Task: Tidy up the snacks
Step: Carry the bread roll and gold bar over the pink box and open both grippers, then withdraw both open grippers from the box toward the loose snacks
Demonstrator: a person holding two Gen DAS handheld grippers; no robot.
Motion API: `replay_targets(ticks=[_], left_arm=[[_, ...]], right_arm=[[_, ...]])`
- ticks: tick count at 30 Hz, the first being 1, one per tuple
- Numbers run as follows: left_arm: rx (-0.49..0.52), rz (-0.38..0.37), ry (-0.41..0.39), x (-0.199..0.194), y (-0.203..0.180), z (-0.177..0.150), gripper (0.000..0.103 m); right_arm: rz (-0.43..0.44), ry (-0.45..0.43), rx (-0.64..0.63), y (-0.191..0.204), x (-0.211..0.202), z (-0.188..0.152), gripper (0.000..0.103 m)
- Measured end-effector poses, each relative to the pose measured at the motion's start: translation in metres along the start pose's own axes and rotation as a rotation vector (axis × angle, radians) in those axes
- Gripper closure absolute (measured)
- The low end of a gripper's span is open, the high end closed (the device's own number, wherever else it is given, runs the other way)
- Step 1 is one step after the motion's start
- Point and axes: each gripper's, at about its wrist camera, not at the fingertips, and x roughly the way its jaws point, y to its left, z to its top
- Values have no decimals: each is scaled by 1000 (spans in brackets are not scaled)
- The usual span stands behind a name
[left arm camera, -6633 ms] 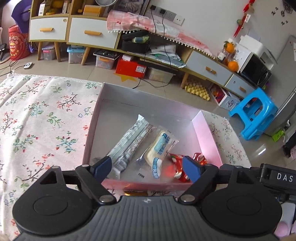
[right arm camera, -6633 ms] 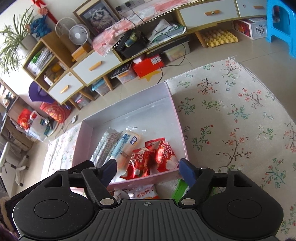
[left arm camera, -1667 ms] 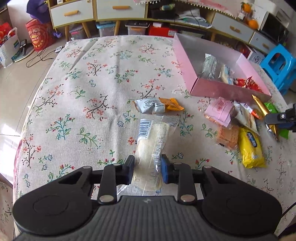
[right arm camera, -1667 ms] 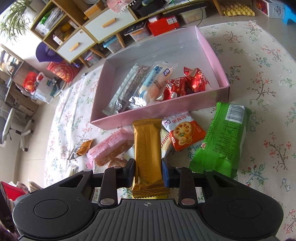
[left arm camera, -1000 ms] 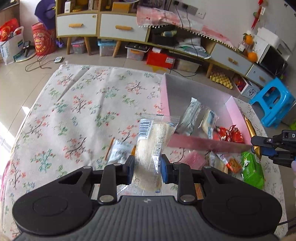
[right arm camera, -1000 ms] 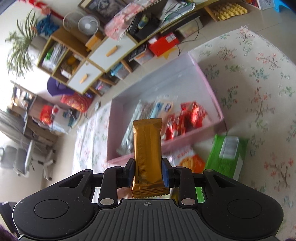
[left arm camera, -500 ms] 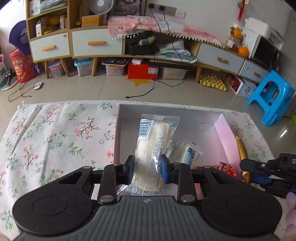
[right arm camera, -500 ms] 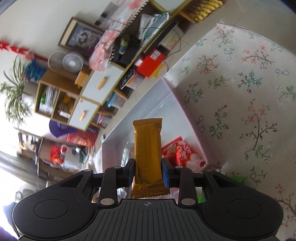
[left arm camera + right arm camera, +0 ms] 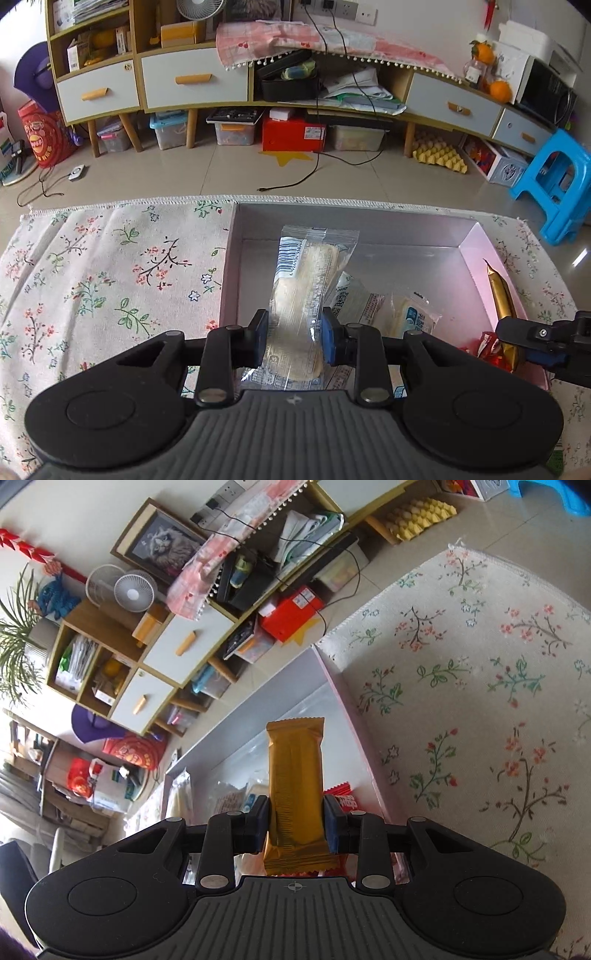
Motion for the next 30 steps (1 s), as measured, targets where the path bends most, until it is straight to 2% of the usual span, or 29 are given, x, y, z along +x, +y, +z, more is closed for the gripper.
replay_targets(ticks=[4,5,6,7,8,9,10,14,19,21,30], left_arm=[[15,-24,-10,-3,-3,0,75],[19,-27,-22,-6,-3,-1,72],[28,-27,-38,-10,-3,0,64],[38,-21,-52,-13,-4,0,59],[50,-16,-64,-18,-5,0,50],[65,-14,-71,-20,-5,0,44],[72,-13,-72,-23,-5,0,42],[52,-29,-71,-35,2,-4,28],[43,-26,-77,-54,8,-11,20],[39,-34,-82,-63,8,-13,13],[92,-20,-69,-91,8,-35,3]], right_arm=[[-6,-3,-21,5,0,-2,70],[-9,-1,-29,7,-1,-2,67],[-14,-2,-36,9,-2,-2,64],[-12,-6,-41,11,-3,-1,54],[-7,-14,-43,13,-6,0,42],[-2,-23,-43,15,-9,0,37],[0,-31,-47,17,-12,1,32],[4,-52,-64,25,-25,2,29],[9,-62,-58,29,-44,-1,23],[-3,-59,-74,32,-50,-4,21],[-79,-17,-190,49,-69,-26,18]])
